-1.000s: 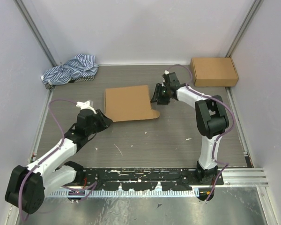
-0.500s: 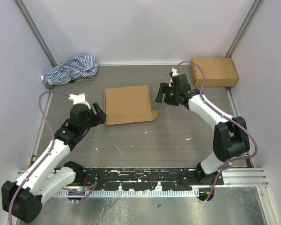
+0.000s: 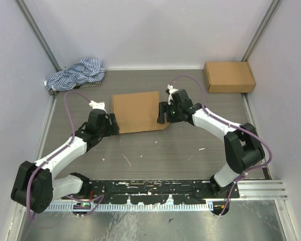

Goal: Fold the paper box

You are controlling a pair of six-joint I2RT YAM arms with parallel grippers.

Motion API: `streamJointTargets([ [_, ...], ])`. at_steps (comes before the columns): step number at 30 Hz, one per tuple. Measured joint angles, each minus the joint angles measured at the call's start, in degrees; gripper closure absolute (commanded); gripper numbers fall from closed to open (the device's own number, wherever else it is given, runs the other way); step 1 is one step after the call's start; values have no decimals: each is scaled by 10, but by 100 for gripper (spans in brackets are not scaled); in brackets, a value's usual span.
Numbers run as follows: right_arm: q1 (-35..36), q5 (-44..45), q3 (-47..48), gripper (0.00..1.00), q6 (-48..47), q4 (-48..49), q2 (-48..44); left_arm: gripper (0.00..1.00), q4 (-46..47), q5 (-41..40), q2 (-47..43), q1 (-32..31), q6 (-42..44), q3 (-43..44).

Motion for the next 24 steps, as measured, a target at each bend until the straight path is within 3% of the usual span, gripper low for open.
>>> streamJointTargets([
  [14, 14, 23, -23, 18, -9, 57, 52, 19, 180, -14, 17, 0, 9, -70],
  [24, 31, 24, -23, 18, -9, 71, 68, 20, 219, 5, 88, 0, 9, -71],
])
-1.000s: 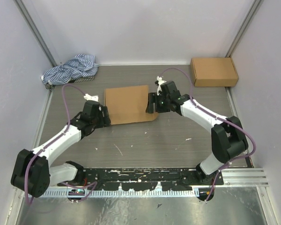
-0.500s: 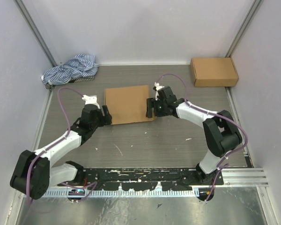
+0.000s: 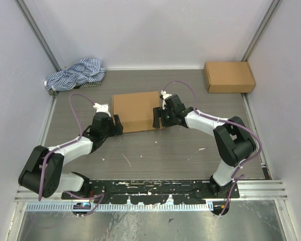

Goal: Fold the paper box

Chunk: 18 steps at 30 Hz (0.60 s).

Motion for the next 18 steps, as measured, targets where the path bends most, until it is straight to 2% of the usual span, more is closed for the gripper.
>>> streamJointTargets([
  [18, 14, -25, -16, 18, 0, 2, -7, 29, -29, 67, -11, 0, -11, 3],
])
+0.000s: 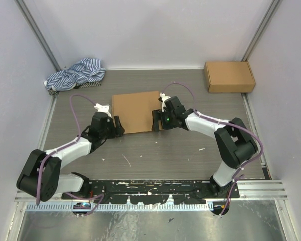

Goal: Fold the paper box

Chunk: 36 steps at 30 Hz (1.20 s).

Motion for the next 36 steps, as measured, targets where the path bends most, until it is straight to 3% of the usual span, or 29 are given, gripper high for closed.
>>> streamJointTargets([
  [7, 0, -17, -3, 18, 0, -16, -35, 31, -81, 14, -46, 0, -4, 35],
  [19, 4, -33, 11, 18, -5, -67, -58, 31, -231, 30, -46, 0, 0, 139],
  [36, 4, -20, 16, 18, -6, -80, -57, 30, -292, 32, -2, 0, 26, 150],
])
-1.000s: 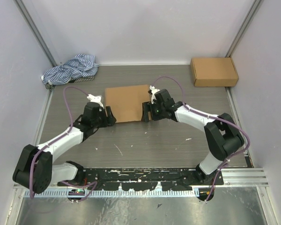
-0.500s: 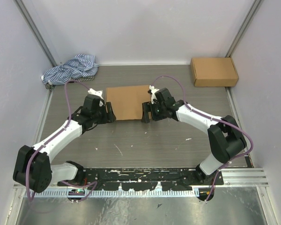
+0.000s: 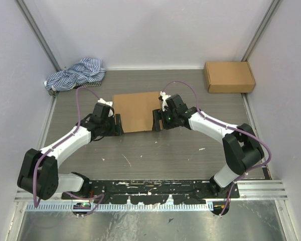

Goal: Fold the paper box

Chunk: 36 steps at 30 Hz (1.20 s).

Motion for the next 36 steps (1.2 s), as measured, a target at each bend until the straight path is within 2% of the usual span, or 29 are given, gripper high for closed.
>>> streamJointTargets([
  [21, 0, 6, 2, 18, 0, 9, 3, 31, 13, 4, 10, 0, 1, 0],
  [36, 0, 7, 2, 19, 7, 40, 47, 31, 30, 0, 13, 0, 1, 0],
])
